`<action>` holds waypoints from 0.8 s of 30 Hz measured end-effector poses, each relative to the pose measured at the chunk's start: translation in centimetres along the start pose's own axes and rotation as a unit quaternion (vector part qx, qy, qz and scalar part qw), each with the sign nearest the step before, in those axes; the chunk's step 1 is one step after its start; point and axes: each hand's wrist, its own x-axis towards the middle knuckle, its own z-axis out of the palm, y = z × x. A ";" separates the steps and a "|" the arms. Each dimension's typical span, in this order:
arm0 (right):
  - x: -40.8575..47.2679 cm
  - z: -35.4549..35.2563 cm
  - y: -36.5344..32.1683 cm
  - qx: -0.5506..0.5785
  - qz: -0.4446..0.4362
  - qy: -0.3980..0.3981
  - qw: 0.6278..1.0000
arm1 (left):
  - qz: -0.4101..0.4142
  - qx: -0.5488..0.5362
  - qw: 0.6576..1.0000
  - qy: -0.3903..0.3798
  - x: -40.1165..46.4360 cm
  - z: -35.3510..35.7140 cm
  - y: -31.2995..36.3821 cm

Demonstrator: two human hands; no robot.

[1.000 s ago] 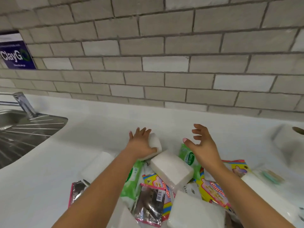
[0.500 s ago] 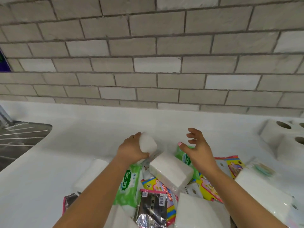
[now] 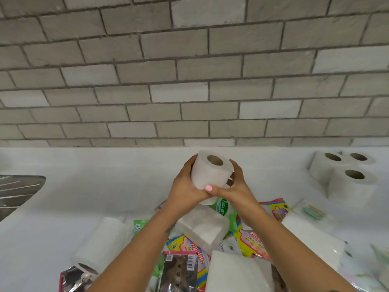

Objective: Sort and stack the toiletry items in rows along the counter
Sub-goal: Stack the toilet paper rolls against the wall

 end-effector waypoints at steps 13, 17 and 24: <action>-1.4 -14.4 -1.5 -0.050 -0.053 0.118 0.990 | 0.039 -0.036 0.994 -0.098 2.1 14.6 6.1; -1.8 -20.0 -1.7 -0.051 -0.055 0.138 0.987 | 0.046 -0.042 0.989 -0.135 3.0 19.3 8.1; -4.0 -29.0 -2.2 -0.056 -0.060 0.157 0.984 | 0.061 -0.046 0.975 -0.210 4.1 27.1 10.8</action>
